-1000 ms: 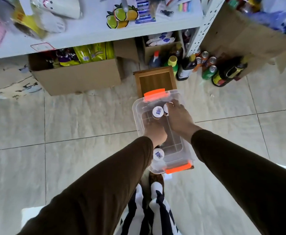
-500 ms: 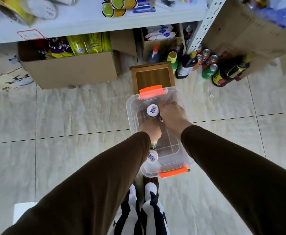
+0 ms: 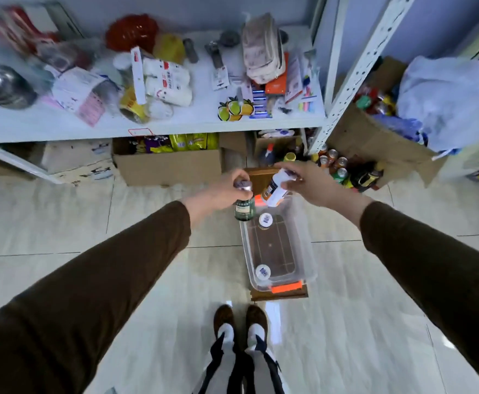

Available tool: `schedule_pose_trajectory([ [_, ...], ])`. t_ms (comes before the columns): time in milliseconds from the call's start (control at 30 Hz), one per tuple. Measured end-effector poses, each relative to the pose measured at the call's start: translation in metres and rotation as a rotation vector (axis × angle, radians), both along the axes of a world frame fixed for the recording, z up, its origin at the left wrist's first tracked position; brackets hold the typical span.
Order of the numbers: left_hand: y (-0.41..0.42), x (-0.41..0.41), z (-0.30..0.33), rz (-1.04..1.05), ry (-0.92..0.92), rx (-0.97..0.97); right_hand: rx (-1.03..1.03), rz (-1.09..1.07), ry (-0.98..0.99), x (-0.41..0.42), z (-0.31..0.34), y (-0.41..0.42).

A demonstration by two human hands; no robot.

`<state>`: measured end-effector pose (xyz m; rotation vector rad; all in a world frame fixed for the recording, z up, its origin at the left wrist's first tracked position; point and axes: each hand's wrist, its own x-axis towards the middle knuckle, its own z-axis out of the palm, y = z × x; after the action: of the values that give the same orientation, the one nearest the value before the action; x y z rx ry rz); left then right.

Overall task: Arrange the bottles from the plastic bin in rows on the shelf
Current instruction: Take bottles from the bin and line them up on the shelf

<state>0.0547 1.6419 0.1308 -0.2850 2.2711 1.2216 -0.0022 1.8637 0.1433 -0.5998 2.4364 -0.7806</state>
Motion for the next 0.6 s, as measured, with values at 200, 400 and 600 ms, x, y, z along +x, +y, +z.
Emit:
schedule_pose_trajectory([
  [200,-0.065,0.005,0.177,0.082,0.133,0.091,-0.208,0.079,-0.039,-0.008,0.164,-0.037],
  [400,-0.101,0.032,0.330,0.073,0.344,0.158,-0.347,0.195,0.044,-0.006,0.303,-0.066],
  [600,-0.116,0.066,0.415,0.096,0.473,0.241,-0.452,0.323,0.146,0.011,0.390,-0.088],
])
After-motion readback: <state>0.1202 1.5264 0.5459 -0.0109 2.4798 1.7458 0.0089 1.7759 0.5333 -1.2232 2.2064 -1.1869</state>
